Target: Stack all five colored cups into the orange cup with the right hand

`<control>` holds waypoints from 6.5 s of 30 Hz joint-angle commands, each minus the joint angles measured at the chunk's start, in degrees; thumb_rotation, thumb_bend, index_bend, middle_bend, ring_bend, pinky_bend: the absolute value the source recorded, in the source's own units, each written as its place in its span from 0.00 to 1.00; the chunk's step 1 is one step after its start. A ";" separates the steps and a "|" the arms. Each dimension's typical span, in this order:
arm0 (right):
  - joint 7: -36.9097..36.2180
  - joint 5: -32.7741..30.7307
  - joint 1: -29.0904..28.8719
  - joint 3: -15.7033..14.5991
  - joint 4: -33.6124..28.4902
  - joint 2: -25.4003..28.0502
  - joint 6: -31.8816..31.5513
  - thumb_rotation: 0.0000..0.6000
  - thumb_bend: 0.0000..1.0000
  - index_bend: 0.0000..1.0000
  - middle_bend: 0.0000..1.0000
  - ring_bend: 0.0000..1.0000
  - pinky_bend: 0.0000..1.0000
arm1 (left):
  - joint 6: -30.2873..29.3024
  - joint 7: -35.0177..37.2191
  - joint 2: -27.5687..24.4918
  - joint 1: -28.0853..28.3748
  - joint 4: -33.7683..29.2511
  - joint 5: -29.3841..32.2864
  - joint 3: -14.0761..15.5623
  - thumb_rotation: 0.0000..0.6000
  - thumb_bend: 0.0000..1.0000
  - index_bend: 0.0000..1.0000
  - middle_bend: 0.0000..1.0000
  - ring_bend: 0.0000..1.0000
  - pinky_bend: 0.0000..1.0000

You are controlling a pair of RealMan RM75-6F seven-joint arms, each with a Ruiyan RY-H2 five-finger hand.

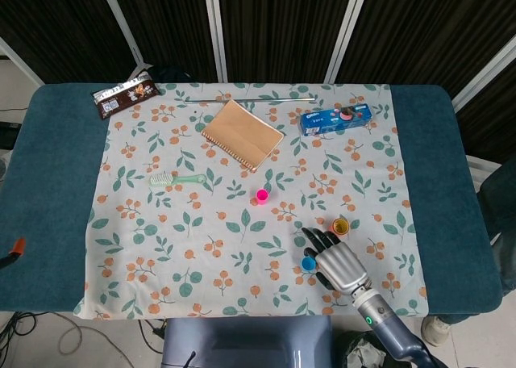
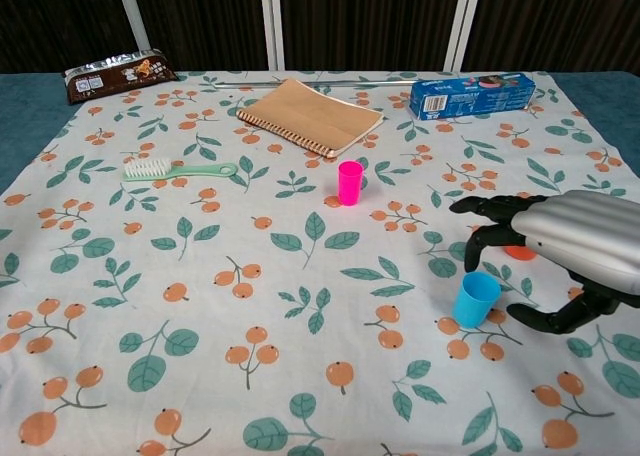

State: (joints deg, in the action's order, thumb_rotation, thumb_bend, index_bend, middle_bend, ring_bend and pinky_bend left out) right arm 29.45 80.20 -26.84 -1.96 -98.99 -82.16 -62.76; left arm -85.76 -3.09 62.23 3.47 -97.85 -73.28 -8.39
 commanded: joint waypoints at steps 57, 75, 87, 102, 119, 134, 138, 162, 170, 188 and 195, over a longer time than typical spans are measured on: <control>0.08 -2.24 -0.64 3.90 -3.95 3.48 -0.54 1.00 0.46 0.46 0.00 0.12 0.19 | 0.00 -0.01 -0.10 -0.02 -0.34 0.67 -0.29 1.00 0.27 0.10 0.00 0.00 0.29; 1.53 -9.25 -4.23 8.57 -6.12 14.83 3.25 1.00 0.46 0.46 0.00 0.12 0.19 | -0.26 -0.42 0.08 -0.09 -0.29 0.49 -0.18 1.00 0.27 0.10 0.00 0.00 0.30; 0.85 -12.17 -5.46 8.33 -3.05 13.01 4.70 1.00 0.46 0.47 0.00 0.12 0.19 | -0.47 -0.68 0.16 -0.18 -0.25 0.52 -0.18 1.00 0.27 0.10 0.00 0.00 0.30; 1.18 -13.85 -6.12 7.50 -1.24 12.30 4.85 1.00 0.46 0.47 0.00 0.12 0.50 | -0.48 -0.86 0.23 -0.17 -0.16 0.56 -0.22 1.00 0.27 0.10 0.00 0.00 0.30; 3.05 -15.56 -7.02 7.87 -0.25 10.08 3.32 1.00 0.39 0.07 0.00 0.03 0.09 | -0.40 -0.72 0.21 -0.15 -0.21 0.67 -0.31 1.00 0.27 0.10 0.00 0.00 0.30; 6.20 -23.43 -13.03 13.97 -5.77 11.16 5.64 1.00 0.39 0.11 0.00 0.03 0.09 | -0.49 -0.86 0.22 -0.18 -0.46 0.21 -0.09 1.00 0.27 0.10 0.00 0.00 0.30; 9.52 -29.23 -17.34 16.36 -5.19 9.11 7.15 1.00 0.39 0.14 0.00 0.03 0.09 | -0.38 -0.73 0.22 -0.17 -0.45 0.31 -0.10 1.00 0.27 0.10 0.00 0.00 0.30; 19.40 -51.25 -35.55 18.35 12.01 -10.73 7.23 1.00 0.39 0.29 0.00 0.05 0.09 | 0.35 0.91 -0.19 -0.07 -1.02 1.01 -0.45 1.00 0.27 0.10 0.00 0.00 0.30; 17.97 -50.93 -36.31 17.02 15.41 -12.92 7.89 1.00 0.39 0.32 0.00 0.06 0.09 | 0.65 0.82 -0.22 0.15 -1.09 1.45 -0.69 1.00 0.27 0.10 0.00 0.00 0.31; 15.73 -48.84 -37.37 16.38 22.06 -17.09 8.04 1.00 0.40 0.36 0.00 0.09 0.11 | 0.44 0.89 -0.26 0.12 -1.14 1.97 -1.02 1.00 0.29 0.10 0.00 0.00 0.31; 15.02 -48.35 -37.35 16.06 23.94 -18.10 8.60 1.00 0.40 0.39 0.00 0.09 0.12 | 0.47 0.81 -0.22 0.12 -0.98 2.14 -1.03 1.00 0.30 0.10 0.00 0.00 0.31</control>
State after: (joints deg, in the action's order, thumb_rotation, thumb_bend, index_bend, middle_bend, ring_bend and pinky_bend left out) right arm 44.53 31.76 -64.19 14.16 -75.13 -100.17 -54.19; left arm -85.29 -2.27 62.01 3.59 -98.85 -71.16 -9.43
